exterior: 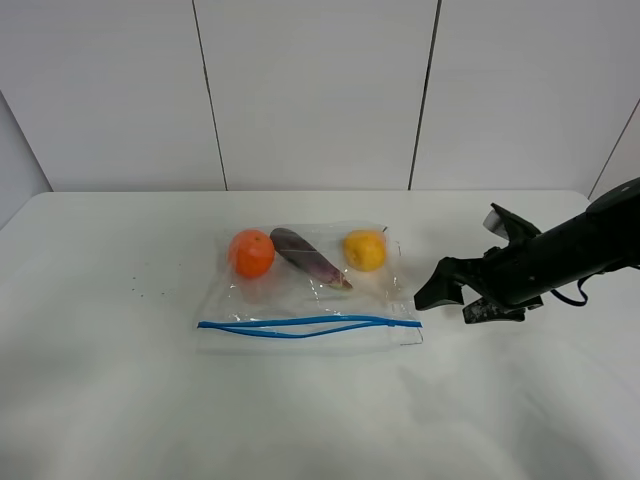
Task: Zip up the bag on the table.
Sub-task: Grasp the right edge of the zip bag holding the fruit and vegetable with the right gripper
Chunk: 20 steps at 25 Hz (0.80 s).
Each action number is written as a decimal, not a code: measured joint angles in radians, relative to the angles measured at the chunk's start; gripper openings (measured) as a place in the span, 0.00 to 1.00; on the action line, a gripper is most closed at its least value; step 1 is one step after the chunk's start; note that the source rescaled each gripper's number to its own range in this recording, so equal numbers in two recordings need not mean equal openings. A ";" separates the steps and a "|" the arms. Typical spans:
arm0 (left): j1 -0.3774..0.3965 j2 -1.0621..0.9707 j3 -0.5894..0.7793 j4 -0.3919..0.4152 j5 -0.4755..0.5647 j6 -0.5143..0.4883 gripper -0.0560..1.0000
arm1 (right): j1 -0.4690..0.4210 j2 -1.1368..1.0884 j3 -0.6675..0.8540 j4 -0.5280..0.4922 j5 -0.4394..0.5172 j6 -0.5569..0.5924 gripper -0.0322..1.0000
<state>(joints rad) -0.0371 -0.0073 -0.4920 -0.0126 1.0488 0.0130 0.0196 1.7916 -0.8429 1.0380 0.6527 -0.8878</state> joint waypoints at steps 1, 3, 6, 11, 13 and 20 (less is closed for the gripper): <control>0.000 0.000 0.000 0.000 0.000 0.000 0.82 | 0.000 0.021 -0.003 0.029 0.004 -0.035 1.00; 0.000 0.000 0.000 0.000 0.000 0.000 0.82 | 0.000 0.058 -0.021 0.067 0.025 -0.079 1.00; 0.000 0.000 0.000 0.000 0.000 0.000 0.82 | 0.000 0.107 -0.072 0.089 0.069 -0.113 1.00; 0.000 0.000 0.000 0.000 0.000 0.000 0.82 | 0.000 0.192 -0.186 0.093 0.162 -0.127 0.98; 0.000 0.000 0.000 0.000 0.000 0.000 0.82 | 0.000 0.230 -0.225 0.094 0.200 -0.128 0.98; 0.000 0.000 0.000 0.000 0.000 0.000 0.82 | -0.012 0.305 -0.252 0.089 0.248 -0.147 0.98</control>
<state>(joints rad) -0.0371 -0.0073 -0.4920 -0.0126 1.0488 0.0130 0.0076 2.0963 -1.0945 1.1268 0.9005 -1.0352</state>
